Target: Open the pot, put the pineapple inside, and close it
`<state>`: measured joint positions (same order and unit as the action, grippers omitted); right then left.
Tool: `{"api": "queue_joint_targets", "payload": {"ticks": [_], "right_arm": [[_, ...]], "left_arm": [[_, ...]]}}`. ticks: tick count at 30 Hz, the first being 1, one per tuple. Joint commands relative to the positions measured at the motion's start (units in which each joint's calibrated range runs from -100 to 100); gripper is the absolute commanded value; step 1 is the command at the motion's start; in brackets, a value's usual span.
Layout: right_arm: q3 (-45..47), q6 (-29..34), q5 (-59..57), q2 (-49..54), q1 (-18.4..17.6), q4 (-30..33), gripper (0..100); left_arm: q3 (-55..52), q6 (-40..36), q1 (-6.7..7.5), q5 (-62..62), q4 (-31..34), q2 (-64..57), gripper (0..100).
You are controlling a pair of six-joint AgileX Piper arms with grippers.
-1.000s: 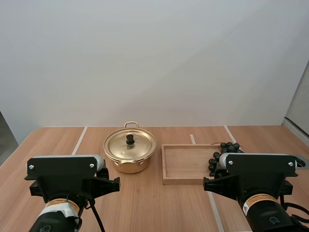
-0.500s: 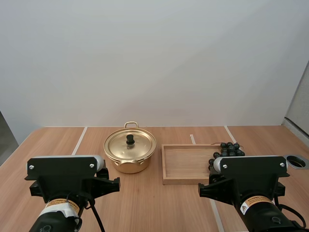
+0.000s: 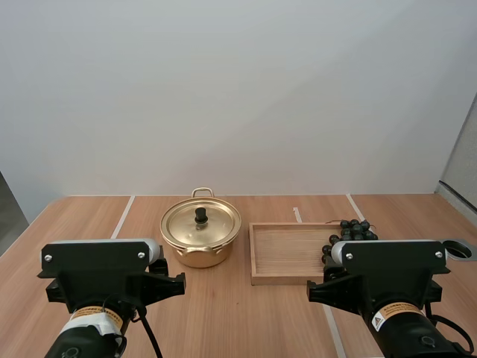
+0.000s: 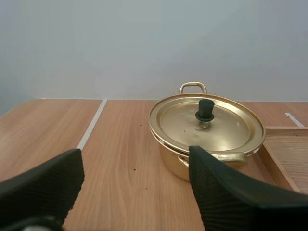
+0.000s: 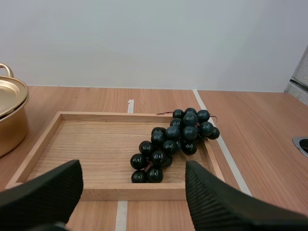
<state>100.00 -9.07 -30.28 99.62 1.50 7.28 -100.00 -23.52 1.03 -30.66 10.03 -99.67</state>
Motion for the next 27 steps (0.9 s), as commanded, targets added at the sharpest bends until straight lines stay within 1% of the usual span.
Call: {"api": "queue_joint_targets", "payload": {"ticks": [1,5,6,7,8,9,10,11,12,13,14,17,18,24,27], "right_arm": [[0.0,-0.28,-0.47,0.38,0.19,-0.59,100],[0.0,-1.59,-0.99,0.38,0.19,-0.59,100],[0.0,-1.71,-0.99,0.38,0.19,-0.59,96],[0.0,-1.93,-0.99,0.38,0.19,-0.59,76],[0.0,-2.29,-0.99,0.38,0.19,-0.59,51],[0.0,-2.72,-0.99,0.38,0.19,-0.59,28],[0.0,-2.81,-0.99,0.38,0.19,-0.59,0],[0.0,-2.7,-0.99,0.38,0.19,-0.74,0],[0.0,-2.7,-0.99,0.38,0.19,-0.75,0],[0.0,-2.7,-0.99,0.38,0.19,-0.75,0],[0.0,-2.7,-0.99,0.38,0.19,-0.75,0],[0.0,-2.7,-0.99,0.38,0.28,-0.99,0],[0.0,-2.7,-0.99,0.38,0.35,-1.03,0],[0.0,-2.42,-0.66,0.38,0.59,-2.12,0],[0.0,-2.42,-0.66,0.38,0.58,-2.25,0]], "left_arm": [[0.0,-0.64,0.14,0.61,-1.17,-0.33,100],[0.0,0.22,0.14,0.13,-3.45,-0.33,100],[0.0,0.95,0.14,-0.07,-4.75,-0.33,100],[0.0,1.5,0.14,-0.36,-5.9,-0.33,100],[0.0,2.09,0.14,-0.55,-7.31,-0.33,100],[0.0,2.18,0.14,-1.39,-8.65,-0.33,91],[0.0,2.18,0.14,-2.42,-9.54,-0.33,71],[0.0,2.18,0.14,-4.11,-11.07,-0.33,48],[0.0,2.09,0.14,-6.44,-12.67,-0.33,23],[0.0,1.97,0.14,-8.33,-13.66,-0.33,2],[0.0,1.97,0.14,-9.96,-14.77,-0.33,0],[0.58,1.97,0.14,-16.68,-19.2,-0.33,0],[0.56,1.97,0.14,-16.72,-20.14,-0.33,0],[0.56,1.97,0.14,-5.22,-20.24,-0.33,0],[0.56,1.97,0.14,-1.49,-20.24,-0.33,0]]}}
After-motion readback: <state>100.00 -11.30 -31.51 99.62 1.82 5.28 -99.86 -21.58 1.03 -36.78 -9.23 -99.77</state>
